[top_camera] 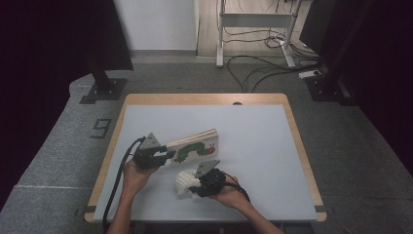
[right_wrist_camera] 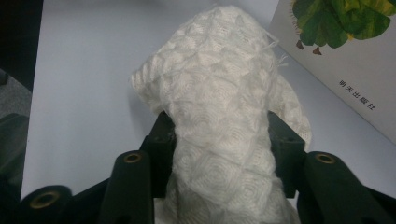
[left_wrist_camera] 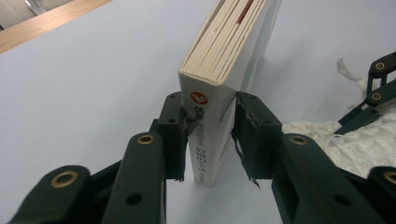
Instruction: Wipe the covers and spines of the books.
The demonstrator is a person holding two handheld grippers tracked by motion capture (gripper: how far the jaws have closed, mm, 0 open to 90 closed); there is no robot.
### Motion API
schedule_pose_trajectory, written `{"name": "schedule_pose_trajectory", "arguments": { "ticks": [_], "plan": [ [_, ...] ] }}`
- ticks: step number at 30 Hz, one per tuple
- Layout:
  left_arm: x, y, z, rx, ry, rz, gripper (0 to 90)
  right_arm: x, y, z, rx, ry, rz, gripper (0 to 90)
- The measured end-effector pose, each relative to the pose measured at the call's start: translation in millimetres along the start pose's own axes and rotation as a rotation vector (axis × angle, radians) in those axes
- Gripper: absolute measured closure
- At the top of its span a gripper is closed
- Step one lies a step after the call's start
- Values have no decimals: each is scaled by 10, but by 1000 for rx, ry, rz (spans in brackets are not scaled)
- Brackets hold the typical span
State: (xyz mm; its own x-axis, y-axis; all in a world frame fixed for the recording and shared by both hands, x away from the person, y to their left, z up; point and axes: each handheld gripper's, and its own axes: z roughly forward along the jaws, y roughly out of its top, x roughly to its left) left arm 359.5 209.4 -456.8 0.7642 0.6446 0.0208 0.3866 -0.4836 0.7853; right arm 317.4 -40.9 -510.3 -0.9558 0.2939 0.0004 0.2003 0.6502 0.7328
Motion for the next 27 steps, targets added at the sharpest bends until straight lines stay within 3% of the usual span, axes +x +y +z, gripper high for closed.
{"name": "schedule_pose_trajectory", "arguments": {
  "ticks": [7, 13, 22, 27],
  "plan": [
    [-4, -3, -1, 0, -1, 4, 646, 45, 64, -51, 12, 14, -18, 311],
    [-7, -9, 2, -2, -2, 2, 642, 62, 157, -128, -26, 30, -11, 188],
    [-5, -11, 4, -1, -4, 1, 640, -33, 307, -261, -77, 32, 4, 171],
    [-3, -11, 5, -2, -6, -1, 639, -144, 278, -358, -100, 1, 33, 188]
  ]
}}
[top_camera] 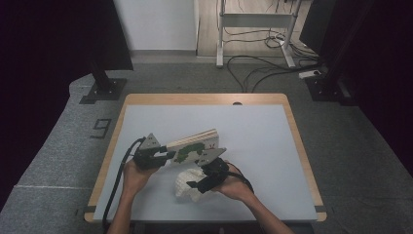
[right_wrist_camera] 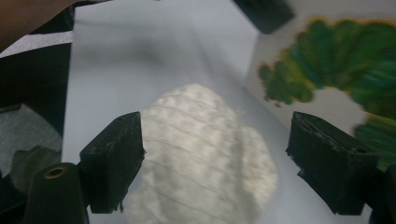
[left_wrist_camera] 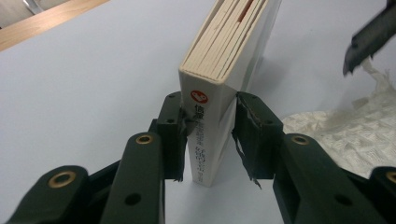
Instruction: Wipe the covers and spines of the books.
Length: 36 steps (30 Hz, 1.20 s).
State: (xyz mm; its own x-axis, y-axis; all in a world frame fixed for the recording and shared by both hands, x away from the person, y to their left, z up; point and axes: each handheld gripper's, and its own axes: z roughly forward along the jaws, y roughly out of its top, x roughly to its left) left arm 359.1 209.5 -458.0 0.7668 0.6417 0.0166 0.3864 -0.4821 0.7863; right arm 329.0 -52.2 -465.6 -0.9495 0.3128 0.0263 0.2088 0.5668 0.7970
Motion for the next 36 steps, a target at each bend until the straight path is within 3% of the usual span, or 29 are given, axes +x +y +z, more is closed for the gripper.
{"name": "schedule_pose_trajectory", "arguments": {
  "ticks": [19, 29, 36],
  "plan": [
    [-6, 1, -1, 2, 1, 0, 637, -442, -339, -493, -28, -204, 104, 199],
    [-12, 2, -2, 3, 4, 3, 636, -647, -357, -504, -40, -260, 142, 182],
    [-11, 1, 3, 2, 2, 3, 634, -849, -282, -402, -50, -258, 171, 159]
  ]
}}
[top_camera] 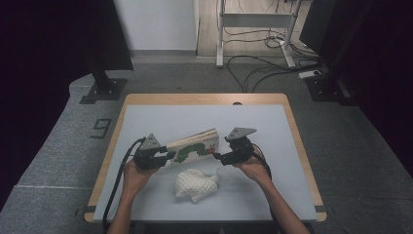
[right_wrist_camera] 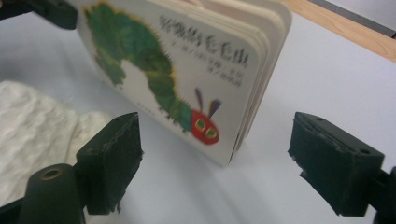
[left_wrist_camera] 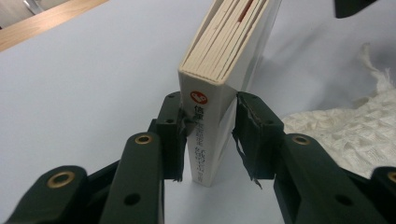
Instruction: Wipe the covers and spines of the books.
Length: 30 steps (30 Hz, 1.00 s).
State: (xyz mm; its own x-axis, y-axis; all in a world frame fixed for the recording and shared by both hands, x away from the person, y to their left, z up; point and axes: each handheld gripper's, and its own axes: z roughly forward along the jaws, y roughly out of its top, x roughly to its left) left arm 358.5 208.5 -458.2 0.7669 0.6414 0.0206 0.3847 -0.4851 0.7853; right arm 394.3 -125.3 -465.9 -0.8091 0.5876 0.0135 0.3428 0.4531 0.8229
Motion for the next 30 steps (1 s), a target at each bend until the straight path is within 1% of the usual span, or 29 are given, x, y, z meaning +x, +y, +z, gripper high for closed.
{"name": "schedule_pose_trajectory", "arguments": {
  "ticks": [3, 8, 10, 13, 15, 17, 19, 22, 24, 26, 28, 30],
  "plan": [
    [0, 0, 0, 1, 0, 1, 634, -51, 54, 90, -12, 10, 12, 145],
    [-2, 0, 1, 1, 0, 1, 633, -96, 116, 233, -12, 35, 4, 139],
    [-4, 0, 2, 2, -1, 1, 632, -103, 131, 268, -25, 44, 2, 138],
    [3, -1, 4, 1, -4, -1, 633, -115, 157, 301, -37, 72, -3, 140],
    [0, -3, 3, 2, -5, -2, 632, -116, 174, 305, -44, 87, -8, 155],
    [-3, -2, 0, 4, -8, 0, 628, -109, 182, 297, -38, 85, -22, 202],
    [-2, -2, -1, 4, -10, -2, 625, -105, 184, 274, -34, 84, -32, 268],
    [-2, -5, 5, 9, -8, 0, 612, -105, 183, 229, -47, 79, -22, 348],
    [-1, -9, 9, 11, -8, -1, 601, -104, 183, 208, -46, 70, -27, 395],
    [-3, -16, 9, 7, -6, -10, 578, -113, 180, 194, -45, 63, -22, 446],
    [-1, -34, 4, 1, -18, -26, 553, -126, 173, 185, -46, 57, -15, 495],
    [-4, -54, -4, 8, -10, -34, 510, -131, 169, 171, -43, 52, -10, 535]
  ]
}}
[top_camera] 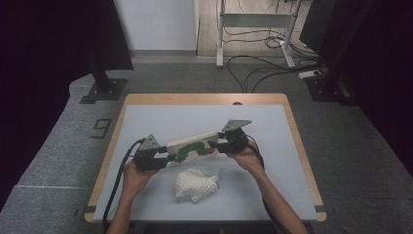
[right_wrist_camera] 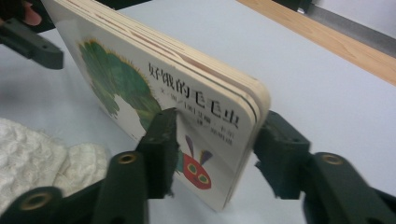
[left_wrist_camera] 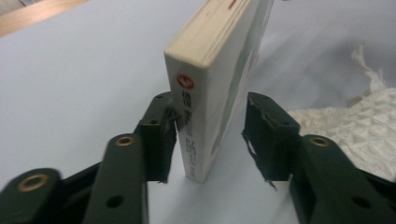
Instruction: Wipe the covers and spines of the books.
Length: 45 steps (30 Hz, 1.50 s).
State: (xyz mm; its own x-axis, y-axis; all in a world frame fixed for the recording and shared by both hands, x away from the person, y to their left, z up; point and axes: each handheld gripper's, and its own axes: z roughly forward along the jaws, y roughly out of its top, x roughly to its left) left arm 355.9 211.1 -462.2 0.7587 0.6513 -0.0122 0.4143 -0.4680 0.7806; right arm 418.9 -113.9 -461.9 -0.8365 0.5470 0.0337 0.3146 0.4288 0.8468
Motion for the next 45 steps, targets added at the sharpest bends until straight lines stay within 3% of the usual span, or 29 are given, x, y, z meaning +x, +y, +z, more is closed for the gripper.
{"name": "schedule_pose_trajectory", "arguments": {
  "ticks": [6, 11, 21, 26, 33, 40, 45],
  "plan": [
    [-4, -70, -72, 7, 9, -30, 376, 0, -14, -20, -2, -2, -8, 565],
    [-98, -102, -177, 18, 6, -38, 277, 3, -15, -18, -3, -6, -4, 566],
    [-345, -74, -265, 7, -94, -35, 143, 4, -9, -10, 0, -6, 0, 553],
    [-502, -15, -161, 21, -187, 3, 127, 0, -10, -7, -1, -4, 10, 552],
    [-728, 23, 57, 44, -262, 66, 145, 2, -15, -14, 0, -1, 6, 550],
    [-833, -55, 323, 125, -278, 108, 147, 6, -21, -10, -8, -4, 11, 549],
    [-868, -122, 464, 176, -250, 136, 210, 7, -20, -3, -8, -7, 10, 544]
  ]
}}
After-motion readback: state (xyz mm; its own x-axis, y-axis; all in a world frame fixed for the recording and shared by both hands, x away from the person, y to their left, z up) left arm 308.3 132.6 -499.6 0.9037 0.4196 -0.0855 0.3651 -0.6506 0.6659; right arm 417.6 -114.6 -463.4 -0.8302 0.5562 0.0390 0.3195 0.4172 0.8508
